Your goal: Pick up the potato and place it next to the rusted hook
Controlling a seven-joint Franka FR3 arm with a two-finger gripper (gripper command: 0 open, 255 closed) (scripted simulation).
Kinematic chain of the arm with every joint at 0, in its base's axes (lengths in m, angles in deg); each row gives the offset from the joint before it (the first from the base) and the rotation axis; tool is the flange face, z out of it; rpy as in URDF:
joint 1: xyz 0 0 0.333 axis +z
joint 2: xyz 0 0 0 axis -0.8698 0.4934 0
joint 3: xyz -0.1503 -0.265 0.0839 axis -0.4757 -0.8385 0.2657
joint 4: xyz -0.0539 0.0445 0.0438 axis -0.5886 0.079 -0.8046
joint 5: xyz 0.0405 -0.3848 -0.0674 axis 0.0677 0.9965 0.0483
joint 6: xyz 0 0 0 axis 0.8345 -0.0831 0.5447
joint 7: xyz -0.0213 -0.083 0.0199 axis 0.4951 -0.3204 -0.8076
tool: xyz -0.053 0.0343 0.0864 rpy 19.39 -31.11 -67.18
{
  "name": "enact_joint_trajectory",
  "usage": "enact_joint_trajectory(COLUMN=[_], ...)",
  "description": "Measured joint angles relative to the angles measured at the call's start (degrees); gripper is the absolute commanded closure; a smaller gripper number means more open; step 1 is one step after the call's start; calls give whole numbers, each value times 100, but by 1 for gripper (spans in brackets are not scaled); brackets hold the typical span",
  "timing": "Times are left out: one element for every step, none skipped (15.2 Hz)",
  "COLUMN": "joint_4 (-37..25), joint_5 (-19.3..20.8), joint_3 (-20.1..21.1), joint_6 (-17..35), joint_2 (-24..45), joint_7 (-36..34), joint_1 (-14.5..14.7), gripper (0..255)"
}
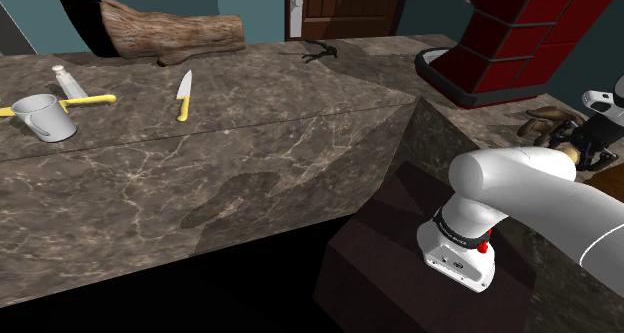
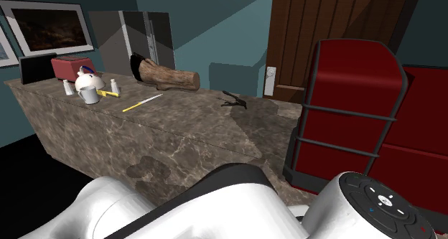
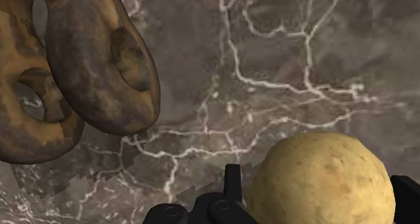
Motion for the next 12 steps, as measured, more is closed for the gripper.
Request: enact_joint_trajectory(joint_4=[0,0,0,0,1,-71,-173,-302,-407,-457,-499,-524], joint_5=[0,0,0,0,0,-70,-167,-302,-404,-450,-479,-499], joint_3=[0,0,0,0,0,80,189,335,450,500,528,547], joint_6=[0,0,0,0,1,-64,-154,-261,-363,-408,-436,-455], joint_2=[0,0,0,0,0,11,29,66,82,92,105,111], joint_7=[0,0,0,0,0,14,32,28,50,58,65,69], joint_1=[0,0,0,0,0,16,41,94,109,118,133,141], gripper=[0,0,0,0,0,0,0,0,0,0,0,0])
